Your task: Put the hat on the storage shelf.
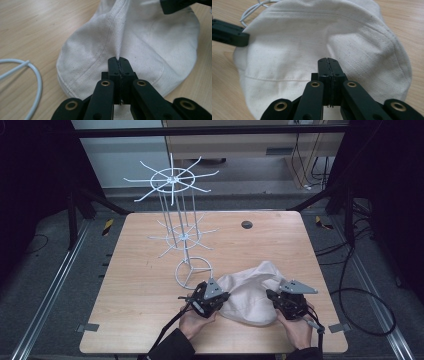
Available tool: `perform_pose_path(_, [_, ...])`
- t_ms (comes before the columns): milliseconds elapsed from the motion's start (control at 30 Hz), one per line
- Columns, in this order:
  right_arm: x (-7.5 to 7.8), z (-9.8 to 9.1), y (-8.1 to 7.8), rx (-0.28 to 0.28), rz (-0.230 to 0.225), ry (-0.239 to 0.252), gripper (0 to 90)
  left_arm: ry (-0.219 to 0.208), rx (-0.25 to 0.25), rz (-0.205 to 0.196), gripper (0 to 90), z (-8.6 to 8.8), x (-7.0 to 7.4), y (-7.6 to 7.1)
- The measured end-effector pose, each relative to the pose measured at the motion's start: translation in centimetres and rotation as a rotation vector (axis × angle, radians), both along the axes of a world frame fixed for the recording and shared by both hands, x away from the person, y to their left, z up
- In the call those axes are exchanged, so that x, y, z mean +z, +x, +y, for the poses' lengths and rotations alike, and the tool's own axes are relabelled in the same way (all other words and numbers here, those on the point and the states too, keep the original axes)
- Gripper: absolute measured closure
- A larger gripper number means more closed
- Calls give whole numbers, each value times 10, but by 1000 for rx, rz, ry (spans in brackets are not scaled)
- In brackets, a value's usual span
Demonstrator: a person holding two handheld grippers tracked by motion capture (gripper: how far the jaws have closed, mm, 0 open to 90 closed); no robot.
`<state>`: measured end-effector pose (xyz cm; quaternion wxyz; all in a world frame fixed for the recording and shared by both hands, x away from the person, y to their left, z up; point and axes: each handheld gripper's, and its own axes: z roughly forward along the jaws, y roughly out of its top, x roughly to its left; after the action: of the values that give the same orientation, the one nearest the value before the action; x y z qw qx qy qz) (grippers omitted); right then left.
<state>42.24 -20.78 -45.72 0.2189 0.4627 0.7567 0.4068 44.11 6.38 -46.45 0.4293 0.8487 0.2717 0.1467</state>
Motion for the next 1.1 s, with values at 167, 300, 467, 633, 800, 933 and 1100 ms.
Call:
perform_pose_path(167, [1,1,8,-3,-12,24,900,-17,-4,4,900,0,-2,-10])
perform_pose_path(300, [0,5,19,-4,-18,41,900,-29,-1,12,900,0,-3,-14])
perform_pose_path(467, [-2,8,27,2,-27,39,900,-38,-4,16,899,-1,-4,-20])
perform_pose_path(633, [-3,9,32,4,-33,48,900,-44,-8,20,898,-3,-5,-26])
perform_pose_path(800, [-3,11,36,14,-36,58,900,-48,-19,24,894,-7,-7,-31])
perform_pose_path(933, [-2,9,35,14,-37,52,900,-71,-13,31,791,-5,-5,-29])
perform_pose_path(1100, [6,2,23,22,-52,72,900,-108,26,-12,764,15,13,-26])
